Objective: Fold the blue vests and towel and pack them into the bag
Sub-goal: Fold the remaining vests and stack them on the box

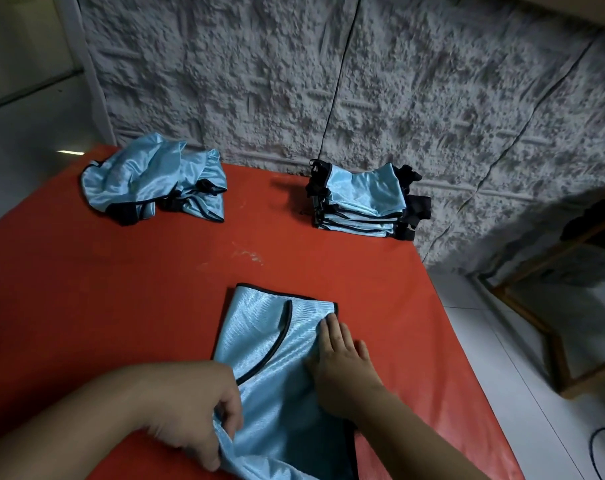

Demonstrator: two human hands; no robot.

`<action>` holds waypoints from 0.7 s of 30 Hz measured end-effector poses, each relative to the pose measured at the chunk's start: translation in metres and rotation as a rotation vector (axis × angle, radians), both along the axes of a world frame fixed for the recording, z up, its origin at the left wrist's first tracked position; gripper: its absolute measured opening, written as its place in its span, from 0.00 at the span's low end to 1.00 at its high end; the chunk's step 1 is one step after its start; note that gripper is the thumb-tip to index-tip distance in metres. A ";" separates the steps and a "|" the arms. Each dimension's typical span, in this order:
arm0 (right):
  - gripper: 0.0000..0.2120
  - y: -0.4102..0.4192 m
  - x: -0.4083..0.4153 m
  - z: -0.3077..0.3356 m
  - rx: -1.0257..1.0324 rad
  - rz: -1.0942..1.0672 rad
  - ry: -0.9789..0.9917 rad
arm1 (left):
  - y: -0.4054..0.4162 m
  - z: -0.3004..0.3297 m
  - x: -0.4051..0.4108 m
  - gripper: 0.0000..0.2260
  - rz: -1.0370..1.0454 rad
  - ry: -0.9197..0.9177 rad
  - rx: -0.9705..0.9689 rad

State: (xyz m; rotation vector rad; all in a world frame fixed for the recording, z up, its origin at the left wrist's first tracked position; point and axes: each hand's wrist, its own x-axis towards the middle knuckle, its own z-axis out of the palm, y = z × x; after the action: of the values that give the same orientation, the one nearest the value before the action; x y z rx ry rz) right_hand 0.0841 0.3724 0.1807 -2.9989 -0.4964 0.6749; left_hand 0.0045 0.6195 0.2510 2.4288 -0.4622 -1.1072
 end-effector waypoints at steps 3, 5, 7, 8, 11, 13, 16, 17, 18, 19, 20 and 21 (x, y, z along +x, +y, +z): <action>0.33 -0.007 0.002 0.023 0.148 0.000 -0.089 | -0.001 0.002 0.003 0.07 0.054 -0.006 -0.104; 0.29 -0.007 -0.008 0.054 0.371 -0.003 -0.181 | 0.000 0.003 0.006 0.06 0.107 0.008 -0.194; 0.18 -0.004 -0.033 0.083 0.576 0.076 -0.044 | 0.000 0.005 0.007 0.06 0.158 -0.012 -0.244; 0.14 0.000 -0.049 0.095 0.601 0.130 0.069 | -0.001 0.005 0.008 0.05 0.203 -0.032 -0.270; 0.15 0.003 -0.085 0.105 0.463 0.224 0.199 | 0.000 0.005 0.008 0.04 0.379 -0.051 -0.353; 0.20 -0.001 -0.089 0.097 0.319 0.229 0.137 | 0.003 0.007 0.007 0.05 0.501 -0.026 -0.412; 0.23 -0.007 -0.080 0.083 0.216 0.256 0.024 | 0.009 0.010 0.007 0.11 0.607 0.003 -0.479; 0.18 -0.008 -0.077 0.080 0.210 0.259 -0.012 | 0.012 0.011 0.008 0.11 0.627 0.010 -0.504; 0.14 -0.007 -0.075 0.080 0.209 0.250 -0.029 | 0.013 0.013 0.008 0.08 0.644 0.016 -0.530; 0.12 -0.005 -0.074 0.080 0.211 0.227 -0.019 | 0.013 0.014 0.009 0.06 0.666 0.026 -0.561; 0.13 -0.003 -0.075 0.083 0.240 0.197 -0.011 | 0.013 0.015 0.009 0.04 0.689 0.035 -0.584; 0.18 0.001 -0.078 0.083 0.277 0.160 -0.009 | 0.011 0.015 0.010 0.03 0.703 0.037 -0.599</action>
State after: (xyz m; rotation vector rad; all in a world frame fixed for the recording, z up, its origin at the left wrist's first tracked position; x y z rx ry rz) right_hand 0.0066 0.3738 0.2642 -2.7250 -0.7672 0.5493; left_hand 0.0144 0.6306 0.2663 1.8003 0.0848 -0.5882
